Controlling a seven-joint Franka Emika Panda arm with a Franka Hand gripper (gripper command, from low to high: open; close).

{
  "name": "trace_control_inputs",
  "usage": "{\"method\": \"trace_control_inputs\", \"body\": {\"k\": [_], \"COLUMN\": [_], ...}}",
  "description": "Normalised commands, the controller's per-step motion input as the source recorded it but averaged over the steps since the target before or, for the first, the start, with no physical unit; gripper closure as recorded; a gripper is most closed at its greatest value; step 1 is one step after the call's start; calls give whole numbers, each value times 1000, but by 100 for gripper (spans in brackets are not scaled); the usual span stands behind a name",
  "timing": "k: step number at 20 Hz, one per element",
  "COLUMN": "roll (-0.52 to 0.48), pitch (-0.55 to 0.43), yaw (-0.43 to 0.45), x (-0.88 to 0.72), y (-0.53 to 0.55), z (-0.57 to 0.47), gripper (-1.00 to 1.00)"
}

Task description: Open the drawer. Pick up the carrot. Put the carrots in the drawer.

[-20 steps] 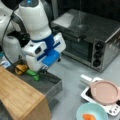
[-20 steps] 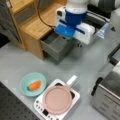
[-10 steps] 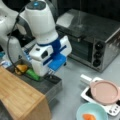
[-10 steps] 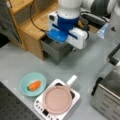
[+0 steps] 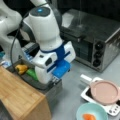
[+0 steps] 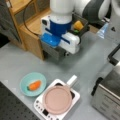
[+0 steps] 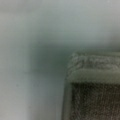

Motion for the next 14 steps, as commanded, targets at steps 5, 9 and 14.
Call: {"method": "trace_control_inputs", "body": {"k": [5,9,14], "roll": [62,70,90], "pitch": [176,157,178], "yaw": [76,89,49], "x": [421,336,320], "y": [-79,-130,-175], "z": [113,9,9], "gripper": [-100,-100,-100]}}
